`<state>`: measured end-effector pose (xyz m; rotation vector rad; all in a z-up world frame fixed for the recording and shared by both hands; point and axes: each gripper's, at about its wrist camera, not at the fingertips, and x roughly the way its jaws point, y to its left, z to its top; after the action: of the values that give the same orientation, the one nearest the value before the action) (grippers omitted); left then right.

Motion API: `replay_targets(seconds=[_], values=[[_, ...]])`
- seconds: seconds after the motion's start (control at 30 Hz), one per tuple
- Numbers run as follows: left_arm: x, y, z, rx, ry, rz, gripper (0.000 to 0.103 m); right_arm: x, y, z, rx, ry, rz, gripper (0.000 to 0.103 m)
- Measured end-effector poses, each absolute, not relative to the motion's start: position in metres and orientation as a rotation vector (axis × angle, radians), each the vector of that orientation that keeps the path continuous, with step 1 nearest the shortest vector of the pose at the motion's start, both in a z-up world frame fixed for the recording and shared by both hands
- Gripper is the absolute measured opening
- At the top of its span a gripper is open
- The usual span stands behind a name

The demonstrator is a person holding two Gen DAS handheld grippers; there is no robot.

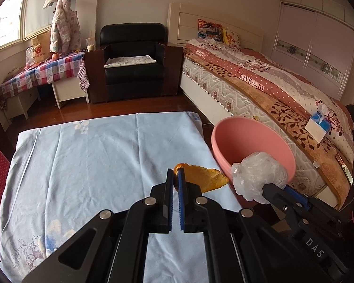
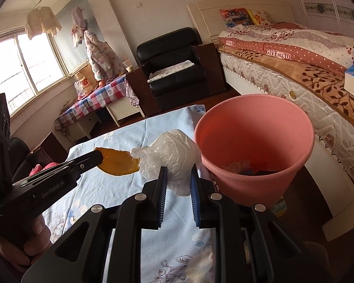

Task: Collect trash
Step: 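Carry the orange peel and white bag over the pink bucket with both tools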

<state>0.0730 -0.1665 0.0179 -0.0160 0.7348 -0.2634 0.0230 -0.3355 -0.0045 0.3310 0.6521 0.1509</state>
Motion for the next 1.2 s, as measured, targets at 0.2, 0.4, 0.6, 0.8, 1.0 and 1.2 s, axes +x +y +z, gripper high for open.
replay_targets(seconds=[0.2, 0.4, 0.6, 0.8, 1.0, 1.2], values=[[0.074, -0.18, 0.019, -0.002, 0.728, -0.281, 0.003, 0.023, -0.346, -0.004, 0.345, 0.637, 0.132, 0.019], [0.078, -0.194, 0.018, 0.006, 0.72, -0.291, 0.003, 0.026, -0.361, -0.004, 0.346, 0.621, 0.106, 0.019], [0.083, -0.211, 0.019, 0.0, 0.704, -0.322, 0.003, 0.033, -0.381, -0.005, 0.351, 0.609, 0.064, 0.019], [0.088, -0.229, 0.016, 0.009, 0.704, -0.35, 0.003, 0.039, -0.405, -0.01, 0.374, 0.602, 0.023, 0.019], [0.094, -0.244, 0.01, 0.03, 0.716, -0.367, 0.003, 0.045, -0.418, -0.019, 0.386, 0.613, 0.003, 0.019], [0.103, -0.264, 0.003, 0.027, 0.733, -0.388, 0.003, 0.051, -0.427, -0.023, 0.372, 0.623, -0.009, 0.019]])
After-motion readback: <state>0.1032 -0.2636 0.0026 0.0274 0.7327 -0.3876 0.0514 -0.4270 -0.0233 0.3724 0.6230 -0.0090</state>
